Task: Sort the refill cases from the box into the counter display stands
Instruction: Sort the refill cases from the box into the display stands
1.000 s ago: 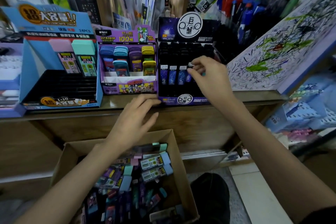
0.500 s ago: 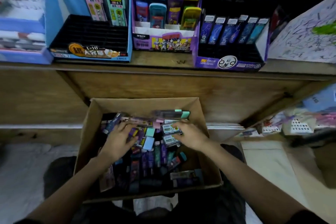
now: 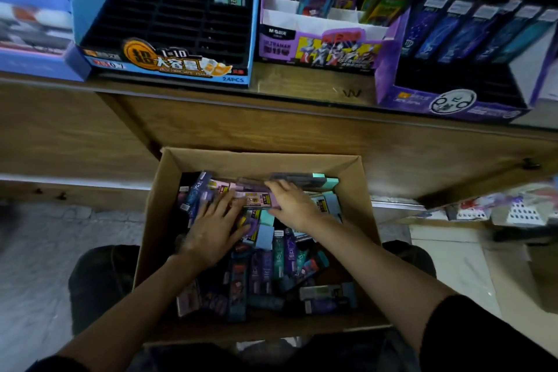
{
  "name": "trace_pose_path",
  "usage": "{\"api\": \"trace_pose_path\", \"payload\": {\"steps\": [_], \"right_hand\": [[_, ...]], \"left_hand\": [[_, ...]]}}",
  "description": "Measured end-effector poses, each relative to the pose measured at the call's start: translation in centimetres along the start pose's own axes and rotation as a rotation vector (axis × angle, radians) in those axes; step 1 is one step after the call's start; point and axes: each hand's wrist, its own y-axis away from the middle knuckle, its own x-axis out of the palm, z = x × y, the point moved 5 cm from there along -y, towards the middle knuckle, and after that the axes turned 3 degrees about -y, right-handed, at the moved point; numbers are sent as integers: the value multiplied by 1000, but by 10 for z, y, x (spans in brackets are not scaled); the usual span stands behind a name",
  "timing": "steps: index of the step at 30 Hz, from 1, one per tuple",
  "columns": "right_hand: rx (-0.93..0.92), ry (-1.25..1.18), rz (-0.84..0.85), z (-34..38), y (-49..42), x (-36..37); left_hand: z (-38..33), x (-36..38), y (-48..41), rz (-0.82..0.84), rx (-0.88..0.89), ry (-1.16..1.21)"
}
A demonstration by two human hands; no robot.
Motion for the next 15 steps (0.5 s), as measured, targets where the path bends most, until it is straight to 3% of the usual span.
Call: {"api": "trace_pose_path", "payload": {"steps": [6, 10, 12, 15], "right_hand": [[-168, 173, -103, 5, 6, 7], [-284, 155, -163, 5, 23, 16], [-312, 62, -142, 4, 28, 18], [-288, -196, -95, 4, 34, 14]], "left_hand": [[-3, -19, 11, -129, -15, 83], [-3, -49, -4, -268, -46, 166], [-3, -52, -19, -217, -38, 220], [-7, -37, -42, 43, -63, 332]]}}
